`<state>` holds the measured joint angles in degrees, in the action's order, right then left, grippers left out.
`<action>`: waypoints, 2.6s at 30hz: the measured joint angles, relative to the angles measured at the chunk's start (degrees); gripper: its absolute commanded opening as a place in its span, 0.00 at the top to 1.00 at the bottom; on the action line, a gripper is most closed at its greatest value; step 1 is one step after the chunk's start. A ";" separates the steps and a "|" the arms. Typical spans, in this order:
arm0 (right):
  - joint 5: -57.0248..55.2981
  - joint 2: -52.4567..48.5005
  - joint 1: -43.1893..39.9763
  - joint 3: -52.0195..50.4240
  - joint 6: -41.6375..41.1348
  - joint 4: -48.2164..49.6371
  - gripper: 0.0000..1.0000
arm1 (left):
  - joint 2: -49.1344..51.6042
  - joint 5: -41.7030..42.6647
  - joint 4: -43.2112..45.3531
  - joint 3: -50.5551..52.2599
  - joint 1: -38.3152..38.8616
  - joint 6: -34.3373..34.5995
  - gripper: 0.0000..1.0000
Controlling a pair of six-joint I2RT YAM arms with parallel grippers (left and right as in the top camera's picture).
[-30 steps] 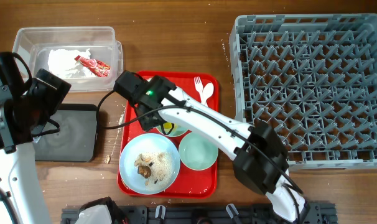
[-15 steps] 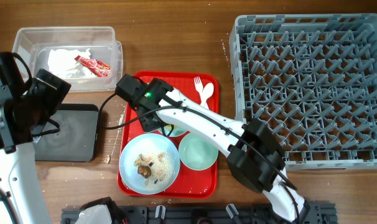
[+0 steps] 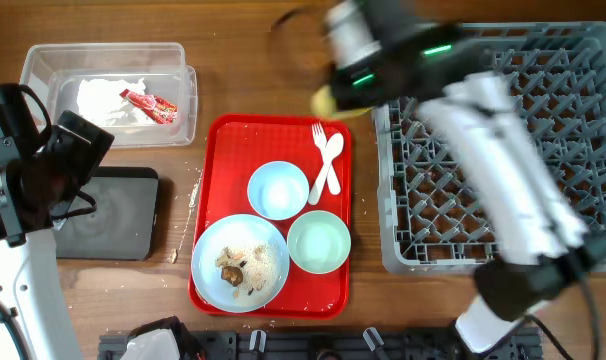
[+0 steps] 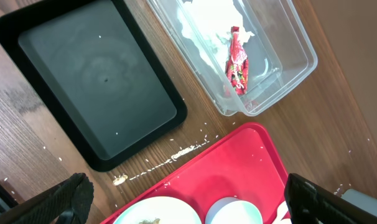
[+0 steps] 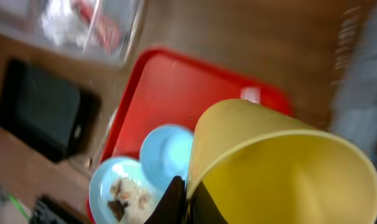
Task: Sort waste into correct bins and load items into the dishwasher rack
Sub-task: 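Carry the yellow cup right and place it in the grey rack, then reach the right gripper to the light-blue bowl and grasp it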
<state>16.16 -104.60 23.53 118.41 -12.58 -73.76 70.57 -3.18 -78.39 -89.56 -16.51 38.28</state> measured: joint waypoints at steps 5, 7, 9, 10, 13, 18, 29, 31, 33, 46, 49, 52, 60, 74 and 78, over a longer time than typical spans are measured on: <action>16.28 0.52 -24.09 -1.05 17.59 -5.68 0.96 | 0.00 0.00 -0.02 0.00 0.00 0.00 0.00; 23.89 -0.79 -30.95 -4.35 24.76 -8.41 0.96 | 0.00 0.00 -0.02 0.00 0.00 0.00 0.00; 30.34 -2.60 -34.93 -7.96 30.82 -8.70 0.96 | 0.00 0.00 0.00 0.00 -0.02 0.00 0.00; 33.14 -3.65 -36.41 -9.73 33.24 -8.81 0.96 | 0.00 0.00 -0.02 0.00 -0.02 0.00 0.00; 41.46 -8.59 -40.94 -14.51 39.74 -8.92 0.96 | 0.00 0.00 0.00 0.00 0.00 0.00 0.00; 48.54 -15.37 -45.46 -17.55 44.24 -8.68 0.96 | 0.00 0.00 0.00 0.00 0.00 0.00 0.00; 55.54 -22.97 -47.63 -17.77 45.88 -7.96 0.91 | 0.00 0.00 -0.02 0.00 0.00 0.00 0.00; 55.34 -23.34 -47.65 -17.79 44.22 -7.23 0.90 | 0.00 0.00 0.00 0.00 0.00 0.00 0.00; 54.62 -23.34 -47.76 -17.77 40.57 -6.36 0.89 | 0.00 0.00 0.00 0.00 0.00 0.00 0.00; 17.05 -12.57 -51.58 -17.90 5.57 2.36 0.84 | 0.00 0.00 -0.02 0.00 0.00 0.00 0.00; 10.45 -3.85 -51.25 -17.92 1.16 2.49 0.84 | 0.00 0.00 0.00 0.00 0.00 0.00 0.00; 7.58 5.57 -48.06 -17.88 -0.68 2.54 0.82 | 0.00 0.00 -0.02 0.00 0.00 0.00 0.00; 0.55 12.31 -21.73 -17.88 -1.07 2.78 0.54 | 0.00 0.00 -0.02 0.00 -0.02 0.00 0.00; -6.38 -9.86 21.57 -17.88 -6.19 16.24 0.36 | 0.00 0.00 -0.02 0.00 0.00 0.00 0.00; -7.48 -15.63 25.29 -17.90 -11.93 22.23 0.55 | 0.00 0.00 -0.02 0.00 0.00 0.00 0.00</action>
<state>8.69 -120.22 48.82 100.51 -24.51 -51.53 70.57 -3.18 -78.41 -89.56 -16.51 38.28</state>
